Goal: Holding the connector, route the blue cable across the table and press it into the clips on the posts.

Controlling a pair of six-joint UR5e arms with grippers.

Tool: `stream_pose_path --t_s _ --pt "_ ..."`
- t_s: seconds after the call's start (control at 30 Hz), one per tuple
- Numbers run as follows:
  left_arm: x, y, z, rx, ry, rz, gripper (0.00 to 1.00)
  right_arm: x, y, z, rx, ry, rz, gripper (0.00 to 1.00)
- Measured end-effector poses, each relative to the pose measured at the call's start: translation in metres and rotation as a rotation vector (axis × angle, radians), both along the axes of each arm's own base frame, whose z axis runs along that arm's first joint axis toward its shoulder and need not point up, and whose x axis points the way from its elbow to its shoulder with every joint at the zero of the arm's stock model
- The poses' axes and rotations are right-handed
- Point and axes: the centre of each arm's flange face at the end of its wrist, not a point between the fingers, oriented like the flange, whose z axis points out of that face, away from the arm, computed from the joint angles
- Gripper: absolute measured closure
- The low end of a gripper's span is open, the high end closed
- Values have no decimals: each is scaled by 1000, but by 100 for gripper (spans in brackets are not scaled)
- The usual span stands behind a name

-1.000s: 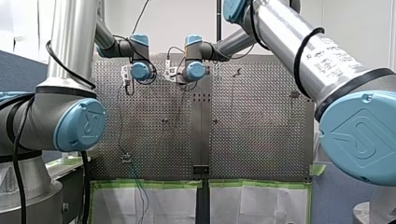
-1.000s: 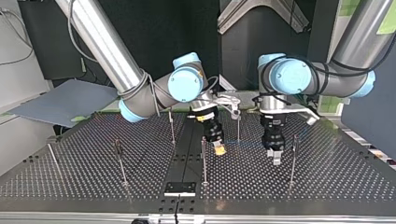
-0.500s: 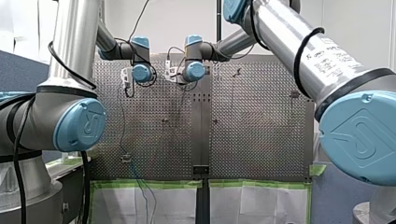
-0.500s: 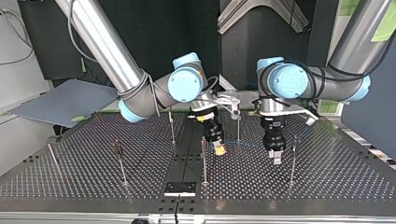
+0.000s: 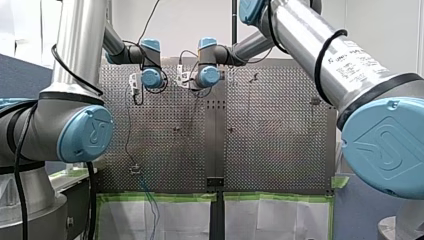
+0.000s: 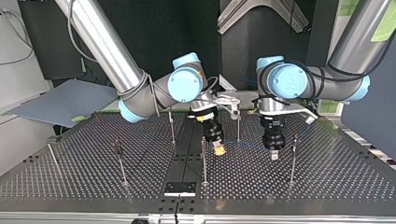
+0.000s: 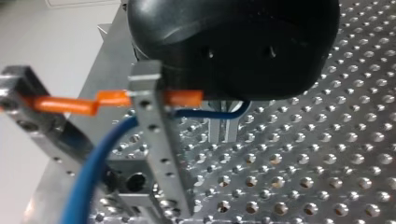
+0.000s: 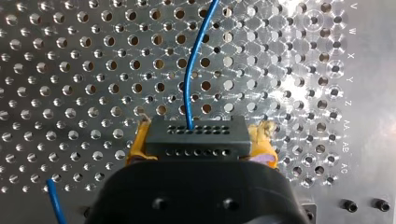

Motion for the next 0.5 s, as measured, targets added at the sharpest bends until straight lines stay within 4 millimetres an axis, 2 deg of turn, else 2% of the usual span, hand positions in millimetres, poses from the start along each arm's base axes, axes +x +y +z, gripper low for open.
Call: stream_pose_path --t_s 0.33,0.5 --pt "-10 2 -8 12 81 23 100 -1 1 -2 8 7 -5 100" --pt "-23 6 -8 1 87 51 100 -1 5 -7 24 21 -21 100"
